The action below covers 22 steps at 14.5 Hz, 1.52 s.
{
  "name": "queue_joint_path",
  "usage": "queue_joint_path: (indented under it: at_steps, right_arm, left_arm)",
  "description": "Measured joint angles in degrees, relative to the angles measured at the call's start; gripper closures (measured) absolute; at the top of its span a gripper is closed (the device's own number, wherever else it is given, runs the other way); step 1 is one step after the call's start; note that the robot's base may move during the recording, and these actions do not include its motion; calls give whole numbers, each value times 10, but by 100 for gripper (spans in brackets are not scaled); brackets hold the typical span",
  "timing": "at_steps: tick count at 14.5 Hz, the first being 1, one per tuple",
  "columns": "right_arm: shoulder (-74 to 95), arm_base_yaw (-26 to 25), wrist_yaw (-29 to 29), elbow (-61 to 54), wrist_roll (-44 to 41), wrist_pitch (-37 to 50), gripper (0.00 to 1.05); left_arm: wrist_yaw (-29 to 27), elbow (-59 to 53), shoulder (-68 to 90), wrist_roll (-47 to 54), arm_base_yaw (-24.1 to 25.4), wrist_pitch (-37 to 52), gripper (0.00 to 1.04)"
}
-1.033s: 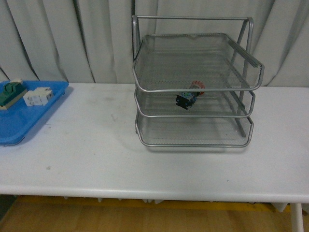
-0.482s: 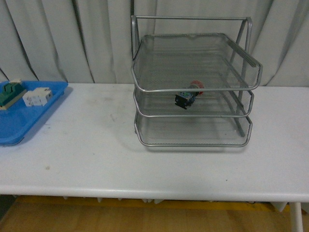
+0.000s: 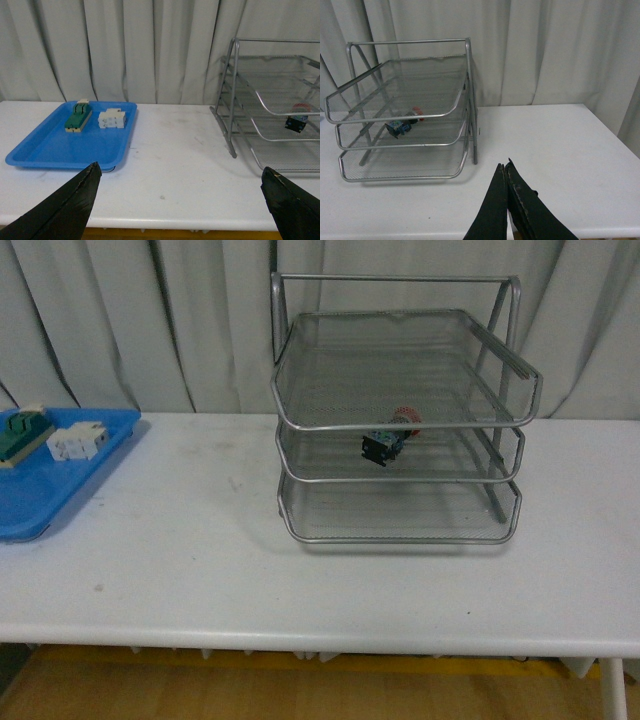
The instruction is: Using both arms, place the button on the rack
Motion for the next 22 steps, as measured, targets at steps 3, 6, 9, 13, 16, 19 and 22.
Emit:
queue_joint_path:
  at_steps: [3,6,9,13,16,19,22]
  right_arm:
    - [-65,0,0,0,0,-61,103]
    - [-115,0,0,0,0,-111,103]
    - [-153,0,0,0,0,-150,103]
    - [-190,0,0,0,0,-186,103]
    - [-289,0,1,1,-1,-287,103]
    - [-288,0,1,0,-1,-289,103]
    - [-288,0,1,0,-2,-289,60]
  left_arm:
    - [0,0,0,0,0,0,7]
    - [0,0,0,0,0,0,7]
    - [0,0,0,0,0,0,7]
    - [0,0,0,0,0,0,7]
    - [0,0,0,0,0,1,7]
    - [0,0,0,0,0,0,7]
    - [0,0,0,0,0,0,7]
